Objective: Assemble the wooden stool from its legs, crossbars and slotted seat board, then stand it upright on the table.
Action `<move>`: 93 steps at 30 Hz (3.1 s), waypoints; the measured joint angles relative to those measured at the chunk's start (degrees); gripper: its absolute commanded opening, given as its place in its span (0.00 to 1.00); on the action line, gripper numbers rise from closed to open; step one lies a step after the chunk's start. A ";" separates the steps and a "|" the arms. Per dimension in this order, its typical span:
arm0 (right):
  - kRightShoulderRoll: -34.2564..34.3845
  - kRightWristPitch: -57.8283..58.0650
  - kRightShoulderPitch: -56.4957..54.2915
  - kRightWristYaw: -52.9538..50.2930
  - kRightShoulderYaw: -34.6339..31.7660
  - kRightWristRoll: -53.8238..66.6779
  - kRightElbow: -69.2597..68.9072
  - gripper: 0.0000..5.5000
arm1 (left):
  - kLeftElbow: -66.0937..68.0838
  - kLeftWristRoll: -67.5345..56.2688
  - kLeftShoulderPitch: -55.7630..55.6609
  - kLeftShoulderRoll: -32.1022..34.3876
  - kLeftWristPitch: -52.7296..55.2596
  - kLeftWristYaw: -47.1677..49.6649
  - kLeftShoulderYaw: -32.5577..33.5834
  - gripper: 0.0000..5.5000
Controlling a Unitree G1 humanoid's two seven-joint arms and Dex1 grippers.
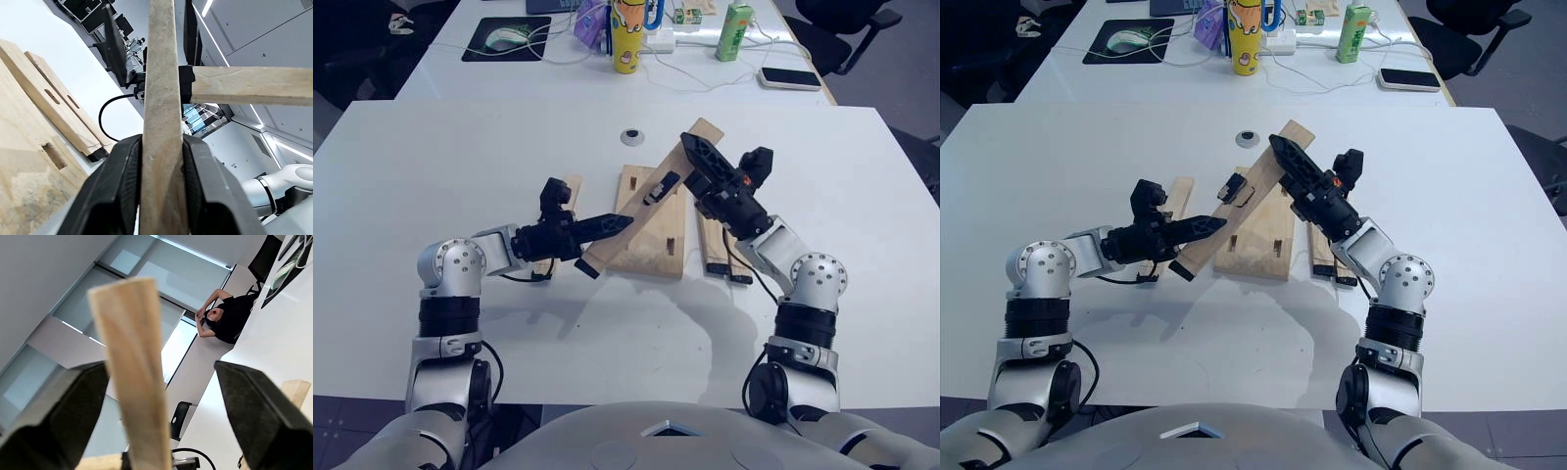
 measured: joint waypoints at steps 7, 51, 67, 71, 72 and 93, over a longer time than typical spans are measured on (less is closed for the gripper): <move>-0.19 -0.02 0.27 0.22 1.03 0.03 -0.90 0.37 | 0.08 0.00 0.01 0.00 -0.19 0.52 0.20 0.19; -22.36 -18.40 -16.42 7.18 -13.71 -15.35 35.13 0.19 | -2.12 57.27 2.71 6.83 -71.72 3.27 -35.54 0.49; -16.54 -15.41 -16.39 9.73 -12.23 -17.56 32.08 0.19 | 22.51 66.99 -8.41 -2.41 -81.75 5.75 -40.25 0.49; -16.11 -16.09 -15.06 10.36 -10.15 -20.06 27.44 0.19 | 25.63 66.36 -10.01 -4.93 -74.29 9.81 -36.53 0.49; -15.89 -16.86 -14.37 10.34 -9.18 -21.31 25.54 0.19 | 25.77 66.00 -10.03 -5.33 -72.81 10.29 -35.71 0.49; -0.90 -26.31 2.58 -19.82 -2.71 -31.94 -13.02 0.19 | 28.21 63.45 -12.01 -18.06 -57.34 21.33 -31.32 0.49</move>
